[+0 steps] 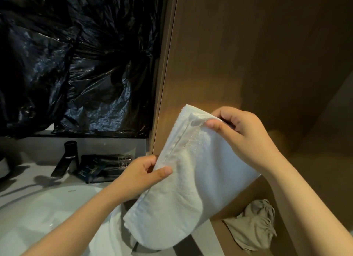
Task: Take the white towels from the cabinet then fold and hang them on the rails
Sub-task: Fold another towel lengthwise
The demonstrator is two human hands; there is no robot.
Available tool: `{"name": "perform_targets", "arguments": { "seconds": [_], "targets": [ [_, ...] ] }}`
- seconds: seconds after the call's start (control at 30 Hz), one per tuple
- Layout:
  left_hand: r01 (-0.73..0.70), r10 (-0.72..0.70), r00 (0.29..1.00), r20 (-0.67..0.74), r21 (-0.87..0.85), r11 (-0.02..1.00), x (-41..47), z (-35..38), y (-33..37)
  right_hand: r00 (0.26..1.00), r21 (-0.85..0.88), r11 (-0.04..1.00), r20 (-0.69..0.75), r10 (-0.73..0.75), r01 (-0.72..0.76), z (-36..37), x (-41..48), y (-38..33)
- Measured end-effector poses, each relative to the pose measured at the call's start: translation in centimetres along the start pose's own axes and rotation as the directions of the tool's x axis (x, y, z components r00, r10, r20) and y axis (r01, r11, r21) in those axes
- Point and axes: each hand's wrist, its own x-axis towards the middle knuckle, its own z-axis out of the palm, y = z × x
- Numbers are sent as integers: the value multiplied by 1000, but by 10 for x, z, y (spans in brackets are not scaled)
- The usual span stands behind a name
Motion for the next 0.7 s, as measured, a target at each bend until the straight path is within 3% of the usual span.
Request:
{"name": "perform_targets", "arguments": {
  "seconds": [0.2,0.37,0.5,0.7],
  "targets": [
    [75,-82,996,40,146,986,-12,4,-34,990,146,980,-26,141,-136,6,-15,15],
    [63,-80,995,60,246,967,-9,-8,-34,929,176,919,-54,366,-352,26,-51,55],
    [116,-215,955,204,412,904,15,-14,-19,814,166,806,-32,580,-568,49,-93,96],
    [74,-420,870,259,773,630,28,42,-105,576,119,565,109,810,-817,122,-181,151]
  ]
}}
